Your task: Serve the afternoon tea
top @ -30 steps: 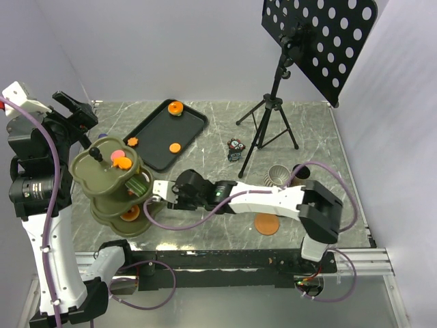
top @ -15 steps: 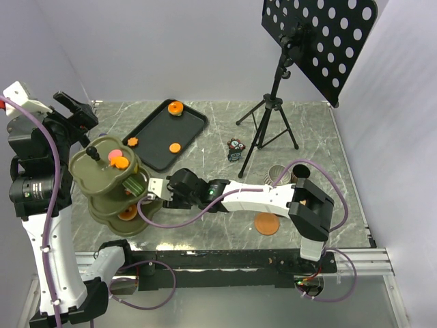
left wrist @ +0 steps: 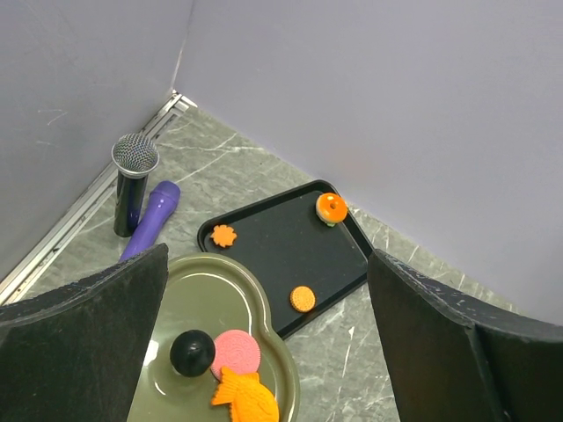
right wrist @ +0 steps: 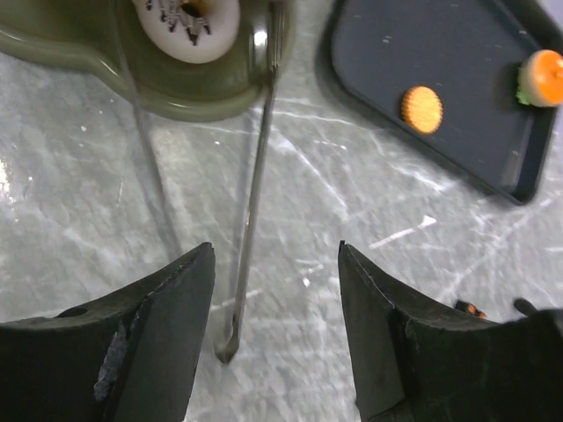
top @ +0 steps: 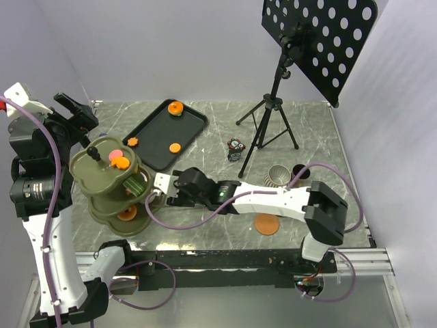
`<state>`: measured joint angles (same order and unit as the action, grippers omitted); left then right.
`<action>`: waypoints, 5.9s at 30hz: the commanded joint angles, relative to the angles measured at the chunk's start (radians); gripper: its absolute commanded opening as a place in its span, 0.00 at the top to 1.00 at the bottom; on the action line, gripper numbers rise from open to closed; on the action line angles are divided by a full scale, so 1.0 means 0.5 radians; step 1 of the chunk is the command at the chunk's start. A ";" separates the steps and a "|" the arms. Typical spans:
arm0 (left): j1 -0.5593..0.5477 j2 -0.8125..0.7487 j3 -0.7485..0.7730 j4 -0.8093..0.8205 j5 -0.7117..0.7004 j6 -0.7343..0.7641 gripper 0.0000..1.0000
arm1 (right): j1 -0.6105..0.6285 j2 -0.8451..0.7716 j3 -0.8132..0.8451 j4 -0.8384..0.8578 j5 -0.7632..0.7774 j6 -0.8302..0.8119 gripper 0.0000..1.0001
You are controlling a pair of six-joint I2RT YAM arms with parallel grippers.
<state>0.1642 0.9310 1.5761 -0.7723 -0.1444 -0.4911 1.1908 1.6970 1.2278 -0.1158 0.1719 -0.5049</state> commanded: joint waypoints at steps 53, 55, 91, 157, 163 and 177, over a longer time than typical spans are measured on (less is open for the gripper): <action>0.021 -0.027 -0.103 0.032 0.019 -0.009 0.00 | -0.292 0.171 -0.145 0.180 -0.555 0.206 0.49; 0.021 -0.027 -0.100 0.029 0.013 -0.012 0.00 | -0.292 0.092 -0.164 0.131 -0.558 0.224 0.51; 0.024 -0.024 -0.096 0.038 -0.040 -0.036 0.00 | -0.335 0.014 0.020 0.149 -0.840 0.215 0.59; 0.027 -0.122 -0.167 0.063 -0.064 -0.006 0.00 | -0.676 0.671 1.140 -0.833 -0.061 0.424 0.41; 0.027 -0.122 -0.167 0.060 -0.064 0.007 0.00 | -0.679 0.794 1.318 -0.986 0.003 0.399 0.41; 0.027 -0.116 -0.161 0.069 -0.061 0.010 0.00 | -0.688 0.959 1.566 -1.201 0.046 0.356 0.48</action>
<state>0.1715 0.8803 1.4921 -0.7811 -0.1631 -0.5053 0.8547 2.1574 1.9324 -0.6865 0.1761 -0.3157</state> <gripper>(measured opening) 0.996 0.551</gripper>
